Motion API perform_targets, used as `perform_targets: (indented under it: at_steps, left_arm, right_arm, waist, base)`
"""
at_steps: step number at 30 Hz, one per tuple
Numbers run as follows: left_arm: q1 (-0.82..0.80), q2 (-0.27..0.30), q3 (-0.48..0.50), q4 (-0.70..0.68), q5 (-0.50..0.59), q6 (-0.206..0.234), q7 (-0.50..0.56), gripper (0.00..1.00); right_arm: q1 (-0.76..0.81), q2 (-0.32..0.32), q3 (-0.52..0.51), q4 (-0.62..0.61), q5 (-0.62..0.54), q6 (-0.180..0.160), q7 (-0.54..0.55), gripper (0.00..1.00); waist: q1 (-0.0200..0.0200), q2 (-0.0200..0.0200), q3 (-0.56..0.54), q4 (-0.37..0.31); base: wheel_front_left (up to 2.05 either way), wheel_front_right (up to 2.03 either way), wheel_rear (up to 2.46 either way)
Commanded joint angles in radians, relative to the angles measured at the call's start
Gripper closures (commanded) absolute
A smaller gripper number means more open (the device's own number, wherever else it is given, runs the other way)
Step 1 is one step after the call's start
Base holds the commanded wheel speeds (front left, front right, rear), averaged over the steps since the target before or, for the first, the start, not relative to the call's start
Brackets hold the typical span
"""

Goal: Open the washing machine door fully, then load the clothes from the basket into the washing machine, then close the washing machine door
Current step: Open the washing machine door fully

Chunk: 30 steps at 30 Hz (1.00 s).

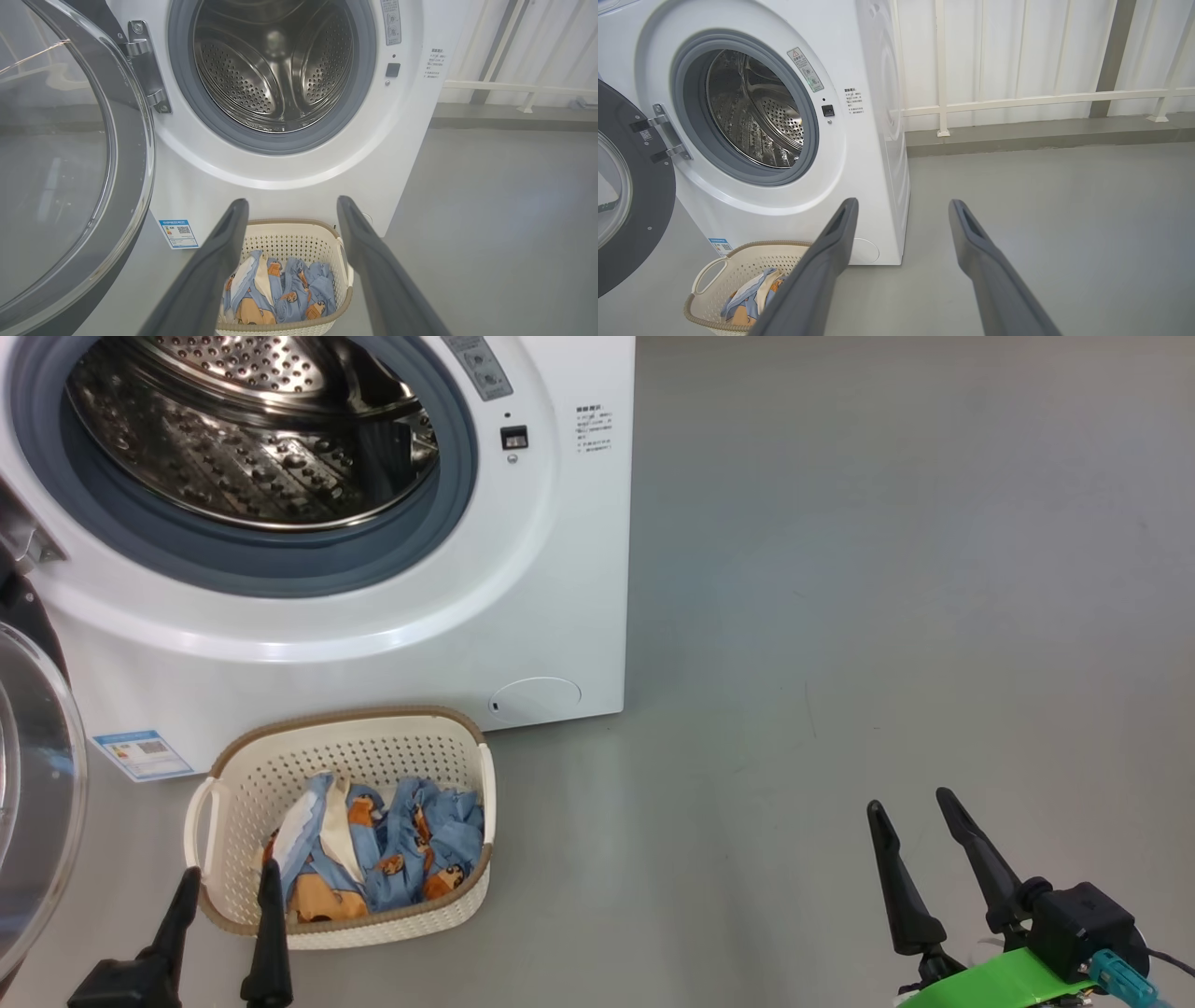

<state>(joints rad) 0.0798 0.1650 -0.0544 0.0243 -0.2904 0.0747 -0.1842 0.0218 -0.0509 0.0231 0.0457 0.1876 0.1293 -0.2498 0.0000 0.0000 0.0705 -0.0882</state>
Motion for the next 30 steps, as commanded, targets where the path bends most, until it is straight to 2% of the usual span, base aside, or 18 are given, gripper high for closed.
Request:
perform_targets:
  at_steps: [1,30]
  left_arm:
    - [-0.045,0.018,0.032,-0.015,-0.011,0.002,-0.011,0.00]
    - [-0.060,0.027,0.034,0.028,-0.027,0.024,-0.035,0.00]
  right_arm:
    - [-0.027,0.000,0.027,-0.025,0.003,0.001,-0.012,0.00]
    - [-0.032,0.001,0.025,-0.014,-0.006,0.001,-0.012,0.00]
  waist:
    - [0.0000,0.0000,0.002,0.003]
    - [0.0000,0.0000,0.001,0.007]
  base:
    - [0.00,0.00,0.00]
    - [0.01,-0.01,0.00]
